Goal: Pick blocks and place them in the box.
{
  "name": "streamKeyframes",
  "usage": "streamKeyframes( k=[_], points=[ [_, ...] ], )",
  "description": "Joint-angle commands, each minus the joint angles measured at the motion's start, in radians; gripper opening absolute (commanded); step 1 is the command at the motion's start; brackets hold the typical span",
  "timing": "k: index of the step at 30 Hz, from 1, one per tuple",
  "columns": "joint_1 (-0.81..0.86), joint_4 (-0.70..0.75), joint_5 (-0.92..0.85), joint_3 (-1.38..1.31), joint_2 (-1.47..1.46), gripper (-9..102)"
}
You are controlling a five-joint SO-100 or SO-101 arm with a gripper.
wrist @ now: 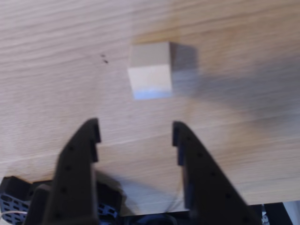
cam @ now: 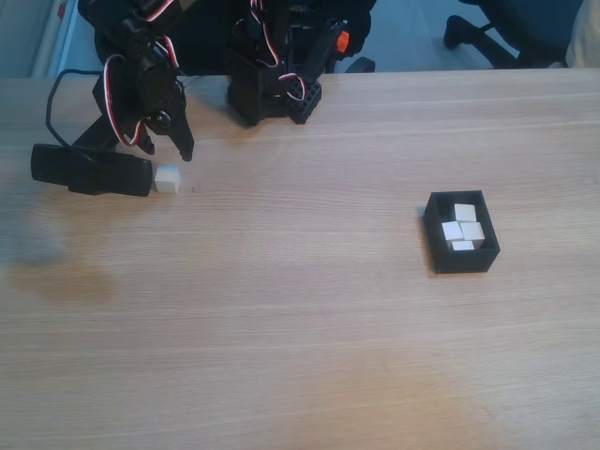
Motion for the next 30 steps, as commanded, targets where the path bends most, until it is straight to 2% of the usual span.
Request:
streamKeyframes(
  k=[1,6,30],
  points=[
    [0.02,-0.009,-0.028,-0.005,-0.009,16],
    [0.023,-0.002,-0.06,0.006,-0.035,16],
    [0.005,-0.179,-0.069,0.029,-0.164,18]
  ],
)
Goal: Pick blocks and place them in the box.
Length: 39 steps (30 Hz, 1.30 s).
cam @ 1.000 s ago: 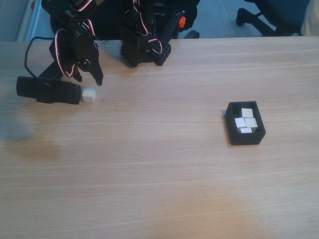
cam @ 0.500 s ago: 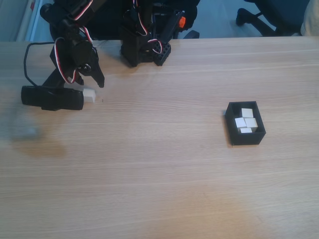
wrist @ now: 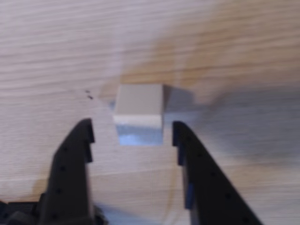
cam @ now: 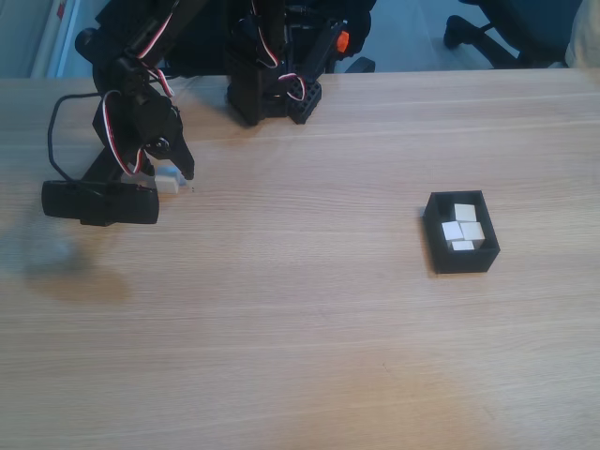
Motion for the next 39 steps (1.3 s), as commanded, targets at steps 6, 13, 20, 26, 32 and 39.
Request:
streamKeyframes(
  k=[6,13,20,26,32,39],
  points=[
    [0.012,-0.032,0.012,-0.003,-0.021,18],
    [0.011,-0.071,0.014,-0.003,-0.044,17],
    [0.015,-0.064,0.006,-0.003,-0.058,11],
    [0.011,-0.046,-0.008,-0.006,-0.052,2],
    [-0.071,-0.038,0.012,-0.005,0.029,0],
    [-0.299,-0.055,0.173,0.017,0.181,0]
  ],
)
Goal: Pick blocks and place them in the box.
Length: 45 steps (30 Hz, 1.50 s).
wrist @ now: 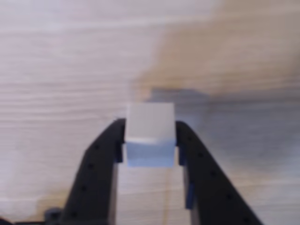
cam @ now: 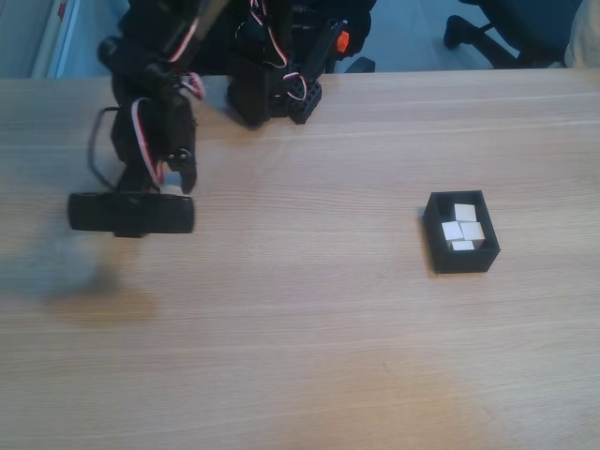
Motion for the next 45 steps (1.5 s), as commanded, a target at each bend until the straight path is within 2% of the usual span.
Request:
streamKeyframes(
  k=[1,6,12,16,22,29,37,45],
  points=[
    [-0.135,-0.017,0.115,-0.002,0.114,0],
    [-0.388,-0.031,0.356,0.0,0.227,0],
    [-0.732,0.038,0.627,-0.051,0.35,0],
    [-0.939,0.041,0.756,-0.114,0.365,0],
    [-1.158,-0.046,0.893,-0.193,0.302,0],
    [-1.276,-0.052,0.957,-0.345,0.137,0],
    [-1.324,-0.084,0.976,-0.497,-0.032,3],
    [-1.335,-0.077,0.965,-0.56,-0.12,11]
  ],
)
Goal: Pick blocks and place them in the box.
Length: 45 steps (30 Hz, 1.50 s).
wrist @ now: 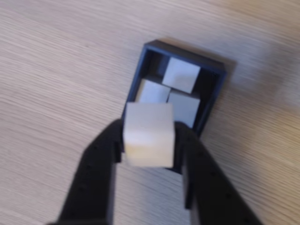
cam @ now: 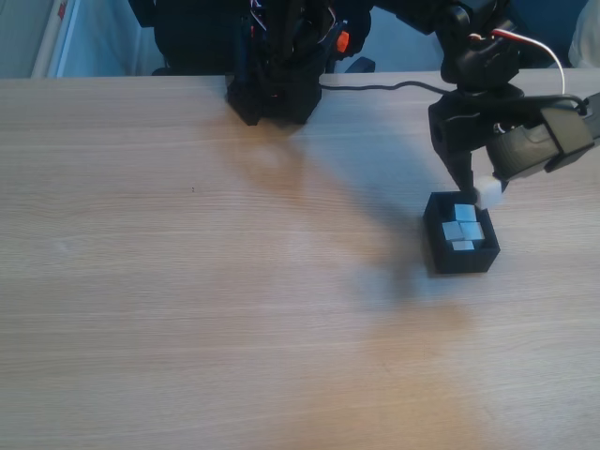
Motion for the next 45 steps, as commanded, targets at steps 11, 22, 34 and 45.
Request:
streamKeyframes(
  k=[11,22,34,45],
  points=[
    [0.097,-0.021,-0.087,0.141,0.178,0],
    [0.333,-0.051,-0.36,0.807,0.801,0],
    [0.552,-0.052,-0.518,1.364,1.493,0],
    [0.62,0.179,-0.422,1.646,1.784,0]
  ],
)
